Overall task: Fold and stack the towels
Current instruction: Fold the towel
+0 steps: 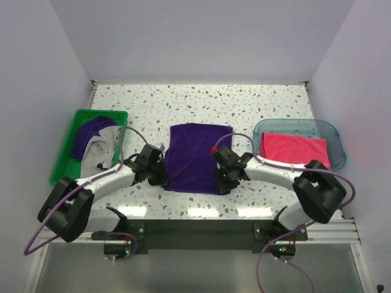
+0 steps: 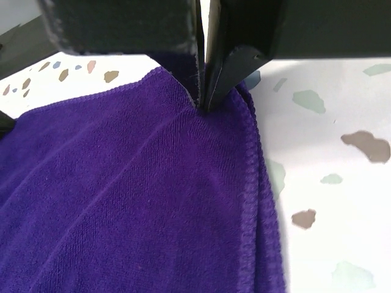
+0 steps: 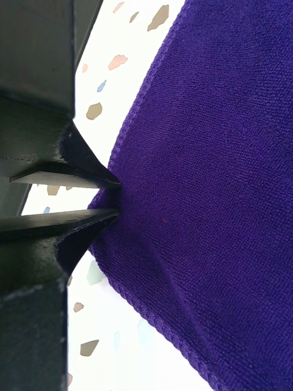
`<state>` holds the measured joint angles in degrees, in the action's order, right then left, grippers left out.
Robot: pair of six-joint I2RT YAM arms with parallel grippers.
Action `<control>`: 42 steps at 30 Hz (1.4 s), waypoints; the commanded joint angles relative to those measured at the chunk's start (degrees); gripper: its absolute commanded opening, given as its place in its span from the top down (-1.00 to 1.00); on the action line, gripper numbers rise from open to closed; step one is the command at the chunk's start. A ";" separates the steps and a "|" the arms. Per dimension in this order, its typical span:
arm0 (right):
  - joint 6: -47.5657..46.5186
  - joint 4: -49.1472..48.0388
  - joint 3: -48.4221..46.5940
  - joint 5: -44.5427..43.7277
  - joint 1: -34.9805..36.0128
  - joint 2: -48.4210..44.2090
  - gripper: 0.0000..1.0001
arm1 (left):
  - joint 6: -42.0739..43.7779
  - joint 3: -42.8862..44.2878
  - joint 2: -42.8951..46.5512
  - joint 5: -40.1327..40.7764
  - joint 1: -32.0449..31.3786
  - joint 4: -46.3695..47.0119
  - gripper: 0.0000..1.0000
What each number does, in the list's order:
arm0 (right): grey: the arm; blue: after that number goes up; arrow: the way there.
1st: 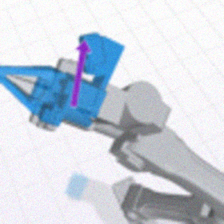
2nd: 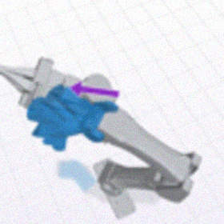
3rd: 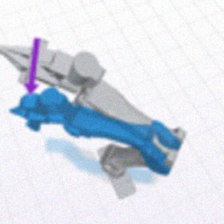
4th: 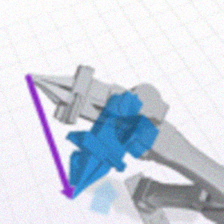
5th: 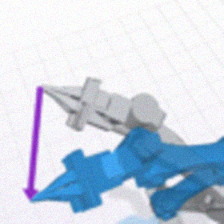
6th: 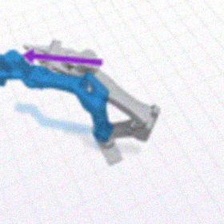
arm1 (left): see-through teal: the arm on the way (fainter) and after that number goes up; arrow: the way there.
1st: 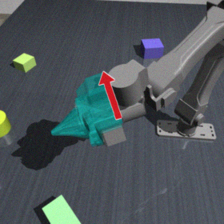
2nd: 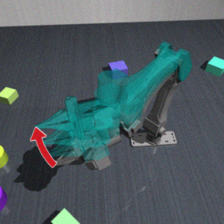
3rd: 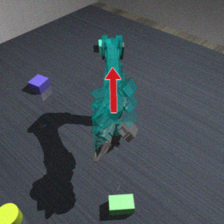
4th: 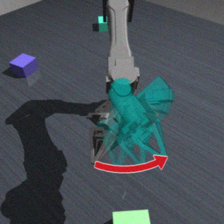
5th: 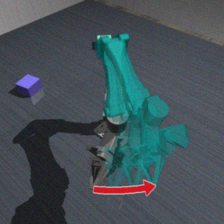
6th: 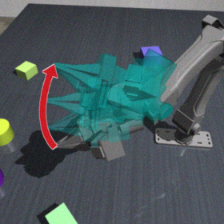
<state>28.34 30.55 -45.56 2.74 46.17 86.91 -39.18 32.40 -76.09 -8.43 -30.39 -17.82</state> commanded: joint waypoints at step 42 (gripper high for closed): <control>-17.60 -3.57 -38.45 -8.54 -24.02 21.19 0.07 | 13.49 41.78 -33.15 -9.85 18.53 8.24 -0.25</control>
<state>15.09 29.87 -80.53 -3.68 23.99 107.04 -31.03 71.92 -108.71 -14.41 -12.25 -12.84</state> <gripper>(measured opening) 0.447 0.619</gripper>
